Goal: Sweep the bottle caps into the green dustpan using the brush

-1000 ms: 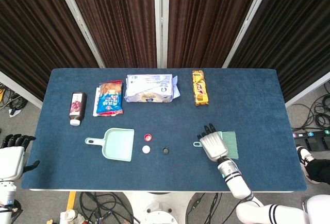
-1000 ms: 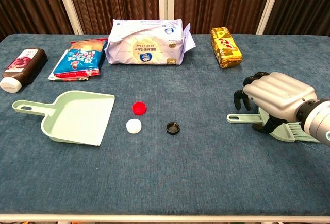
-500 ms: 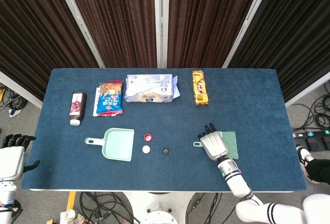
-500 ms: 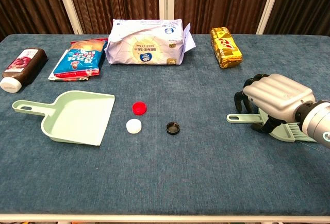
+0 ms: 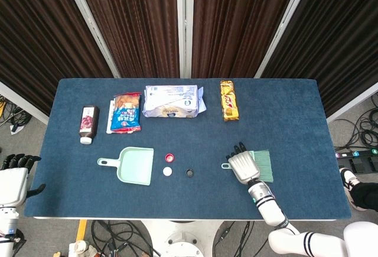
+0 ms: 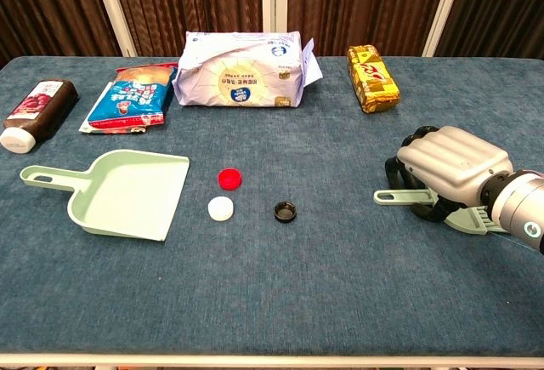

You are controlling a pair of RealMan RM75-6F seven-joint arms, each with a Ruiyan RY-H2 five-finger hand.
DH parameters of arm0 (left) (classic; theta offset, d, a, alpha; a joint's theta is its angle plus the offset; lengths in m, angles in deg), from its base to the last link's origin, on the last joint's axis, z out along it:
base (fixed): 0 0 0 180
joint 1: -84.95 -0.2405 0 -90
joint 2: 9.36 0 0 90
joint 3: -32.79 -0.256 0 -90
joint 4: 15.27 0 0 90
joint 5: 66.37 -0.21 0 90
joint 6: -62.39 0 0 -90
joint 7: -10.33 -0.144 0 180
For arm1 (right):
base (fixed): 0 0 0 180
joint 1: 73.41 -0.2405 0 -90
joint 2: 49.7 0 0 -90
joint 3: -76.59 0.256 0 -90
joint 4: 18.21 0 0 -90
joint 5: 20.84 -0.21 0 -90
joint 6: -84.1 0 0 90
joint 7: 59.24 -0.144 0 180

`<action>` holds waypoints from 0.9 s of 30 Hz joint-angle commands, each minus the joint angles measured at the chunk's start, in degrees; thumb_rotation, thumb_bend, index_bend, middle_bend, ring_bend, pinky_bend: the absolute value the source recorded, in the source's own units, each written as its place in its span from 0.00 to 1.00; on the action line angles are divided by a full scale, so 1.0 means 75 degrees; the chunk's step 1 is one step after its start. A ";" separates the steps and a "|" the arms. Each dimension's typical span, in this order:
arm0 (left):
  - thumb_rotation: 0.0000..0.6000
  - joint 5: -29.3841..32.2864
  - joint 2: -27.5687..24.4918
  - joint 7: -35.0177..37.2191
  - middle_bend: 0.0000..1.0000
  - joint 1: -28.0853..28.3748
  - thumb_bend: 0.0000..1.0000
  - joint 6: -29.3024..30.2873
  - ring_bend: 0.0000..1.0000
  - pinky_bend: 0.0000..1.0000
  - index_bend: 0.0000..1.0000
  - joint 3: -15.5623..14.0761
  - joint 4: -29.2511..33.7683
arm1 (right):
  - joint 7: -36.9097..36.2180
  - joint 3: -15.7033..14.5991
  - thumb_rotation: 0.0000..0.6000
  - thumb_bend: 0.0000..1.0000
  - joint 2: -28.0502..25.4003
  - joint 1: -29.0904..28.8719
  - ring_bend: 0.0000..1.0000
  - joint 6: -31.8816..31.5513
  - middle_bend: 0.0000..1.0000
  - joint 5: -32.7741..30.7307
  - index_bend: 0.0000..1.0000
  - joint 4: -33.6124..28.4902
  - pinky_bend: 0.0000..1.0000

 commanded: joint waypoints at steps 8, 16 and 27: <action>1.00 -0.0090 -0.0256 -0.0056 0.28 0.0483 0.11 -0.0502 0.18 0.15 0.30 0.0193 0.0303 | -0.0629 0.0255 1.00 0.41 -0.0516 -0.0010 0.30 -0.0051 0.59 0.0068 0.65 -0.0556 0.19; 1.00 0.0076 -0.0330 -0.0134 0.28 0.1530 0.11 -0.1932 0.18 0.16 0.30 0.0457 0.0675 | -0.1584 0.0807 1.00 0.43 -0.1812 -0.0090 0.31 -0.0108 0.61 0.0178 0.68 -0.1766 0.20; 1.00 0.1724 0.0472 -0.1530 0.31 0.2754 0.13 -0.3476 0.19 0.17 0.36 0.0754 0.0825 | -0.2260 0.1426 1.00 0.43 -0.2793 -0.0248 0.31 -0.0196 0.61 -0.0016 0.68 -0.2124 0.20</action>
